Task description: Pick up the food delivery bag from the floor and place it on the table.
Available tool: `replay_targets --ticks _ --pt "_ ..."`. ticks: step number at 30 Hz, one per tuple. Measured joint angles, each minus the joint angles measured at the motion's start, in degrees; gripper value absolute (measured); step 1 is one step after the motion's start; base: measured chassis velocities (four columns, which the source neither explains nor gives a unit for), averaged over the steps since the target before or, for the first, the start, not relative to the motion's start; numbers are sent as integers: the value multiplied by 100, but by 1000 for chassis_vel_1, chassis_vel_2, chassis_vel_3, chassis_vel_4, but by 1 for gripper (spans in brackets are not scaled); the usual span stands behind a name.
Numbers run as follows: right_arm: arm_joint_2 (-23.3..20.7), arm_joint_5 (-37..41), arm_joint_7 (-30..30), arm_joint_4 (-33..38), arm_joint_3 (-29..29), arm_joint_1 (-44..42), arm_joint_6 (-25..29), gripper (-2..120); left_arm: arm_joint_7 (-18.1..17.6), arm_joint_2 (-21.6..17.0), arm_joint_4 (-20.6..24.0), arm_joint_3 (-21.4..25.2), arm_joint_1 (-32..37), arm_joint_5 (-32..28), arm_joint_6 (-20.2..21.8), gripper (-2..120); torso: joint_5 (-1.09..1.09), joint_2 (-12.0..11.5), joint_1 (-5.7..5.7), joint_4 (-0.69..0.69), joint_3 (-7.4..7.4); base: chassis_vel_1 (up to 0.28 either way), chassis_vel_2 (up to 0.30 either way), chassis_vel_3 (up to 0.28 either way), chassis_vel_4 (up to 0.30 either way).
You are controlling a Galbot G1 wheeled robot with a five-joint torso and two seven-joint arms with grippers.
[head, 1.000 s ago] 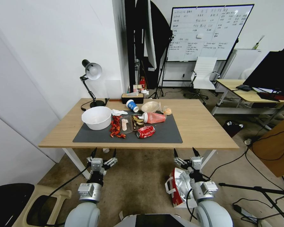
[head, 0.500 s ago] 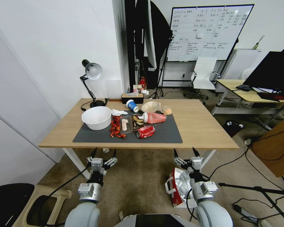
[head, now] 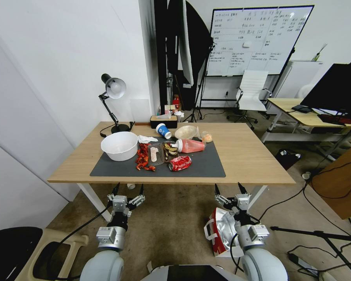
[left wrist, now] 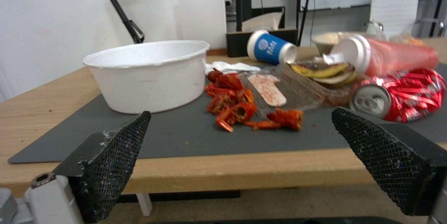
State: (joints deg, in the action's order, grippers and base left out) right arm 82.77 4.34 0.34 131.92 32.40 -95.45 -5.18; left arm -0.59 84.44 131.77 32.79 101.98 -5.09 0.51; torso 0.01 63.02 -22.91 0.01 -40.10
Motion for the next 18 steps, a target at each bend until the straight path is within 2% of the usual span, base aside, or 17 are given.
replay_targets --ticks 1,4,6,11,13,18 --pt "-77 106 13 17 27 191 -118 100 -26 -50 0 46 -42 -173 21 100 -2 0 -1 6 -1 0 0 0 0" --pt "-180 286 -66 53 80 303 -253 100 -96 -195 0 174 -158 -640 77 100 -1 -1 -2 -3 -1 0 0 0 0" --pt "-183 304 -82 63 81 300 -269 100 -97 -209 0 179 -169 -702 83 100 -3 0 -1 -3 -1 0 0 0 0" --pt "-182 305 -88 66 89 286 -274 100 -101 -389 1 336 -311 -1298 136 100 -2 0 0 -2 0 0 0 0 0" --pt "-183 306 -89 64 99 281 -271 100 -105 -523 3 449 -414 -1742 178 100 -1 0 -1 -2 0 0 0 0 0" --pt "-176 306 -92 65 101 273 -268 100 -110 -675 5 583 -531 -2222 222 100 -1 0 0 -3 0 0 0 0 0"
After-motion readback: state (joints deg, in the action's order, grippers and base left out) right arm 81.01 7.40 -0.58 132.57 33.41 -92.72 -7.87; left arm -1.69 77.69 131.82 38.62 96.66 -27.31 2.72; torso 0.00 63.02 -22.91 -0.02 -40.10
